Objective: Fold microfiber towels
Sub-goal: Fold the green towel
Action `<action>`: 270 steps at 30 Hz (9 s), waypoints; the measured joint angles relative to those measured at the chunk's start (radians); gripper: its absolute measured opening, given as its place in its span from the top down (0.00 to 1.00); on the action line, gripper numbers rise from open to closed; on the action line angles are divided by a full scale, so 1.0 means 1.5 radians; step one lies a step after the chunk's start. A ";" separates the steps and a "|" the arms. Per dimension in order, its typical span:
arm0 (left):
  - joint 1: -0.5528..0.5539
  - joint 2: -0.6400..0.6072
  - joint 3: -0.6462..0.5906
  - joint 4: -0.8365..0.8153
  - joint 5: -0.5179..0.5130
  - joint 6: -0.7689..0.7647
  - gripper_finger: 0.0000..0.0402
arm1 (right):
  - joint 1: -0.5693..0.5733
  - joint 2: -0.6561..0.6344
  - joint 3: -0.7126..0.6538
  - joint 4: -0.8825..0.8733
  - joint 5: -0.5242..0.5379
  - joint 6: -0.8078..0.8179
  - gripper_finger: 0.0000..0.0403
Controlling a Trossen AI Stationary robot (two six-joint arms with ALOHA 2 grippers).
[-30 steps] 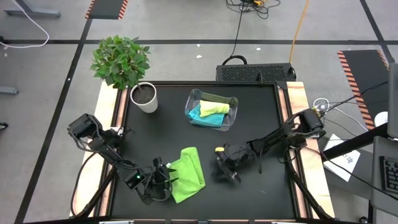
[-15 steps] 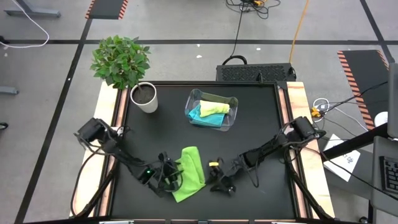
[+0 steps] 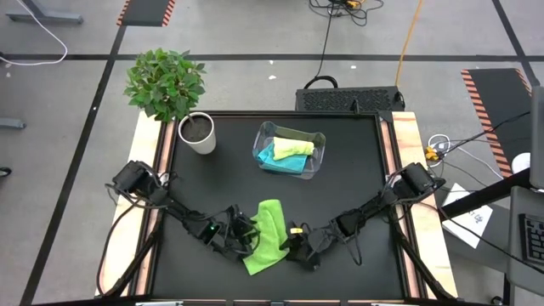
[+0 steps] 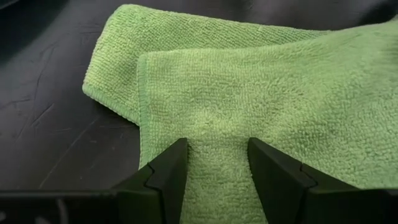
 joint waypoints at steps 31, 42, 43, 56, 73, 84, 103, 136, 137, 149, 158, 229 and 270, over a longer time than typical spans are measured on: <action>0.098 0.002 -0.004 0.095 0.141 0.157 0.57 | 0.024 0.052 0.013 -0.020 0.078 -0.030 0.54; 0.108 0.003 -0.004 0.116 0.181 0.202 0.57 | -0.047 0.055 0.012 -0.094 0.076 0.126 0.64; 0.108 0.003 -0.004 0.115 0.182 0.204 0.57 | -0.048 0.055 0.011 -0.093 0.070 0.128 0.70; 0.106 0.002 -0.002 0.104 0.205 0.250 0.57 | -0.051 -0.099 0.046 -0.211 0.018 0.158 0.99; 0.081 0.029 -0.003 0.173 0.231 0.328 0.69 | -0.234 -0.116 0.114 -0.317 -0.237 0.227 0.99; 0.070 0.059 -0.003 0.250 0.213 0.366 0.89 | -0.320 -0.063 0.115 -0.293 -0.373 0.285 0.99; 0.028 -0.066 -0.007 0.066 0.076 0.384 0.69 | -0.320 -0.064 0.114 -0.325 -0.405 0.299 0.99; 0.089 0.074 -0.002 0.329 0.261 0.343 0.88 | -0.335 -0.140 0.114 -0.188 -0.441 0.373 0.71; 0.089 0.074 -0.002 0.328 0.261 0.343 0.88 | -0.336 -0.156 0.114 -0.196 -0.441 0.377 0.71; 0.090 0.074 -0.003 0.332 0.250 0.347 0.88 | -0.218 -0.250 0.049 -0.386 -0.307 0.480 0.77; 0.097 0.076 -0.004 0.359 0.248 0.343 0.88 | -0.164 -0.154 0.012 -0.297 -0.156 0.498 0.82; -0.019 -0.111 -0.003 0.185 0.082 0.338 0.88 | -0.215 0.037 0.139 -0.228 -0.336 0.434 0.88; 0.023 0.046 -0.004 0.376 0.132 0.354 0.88 | -0.079 -0.150 -0.012 -0.207 -0.109 0.593 0.88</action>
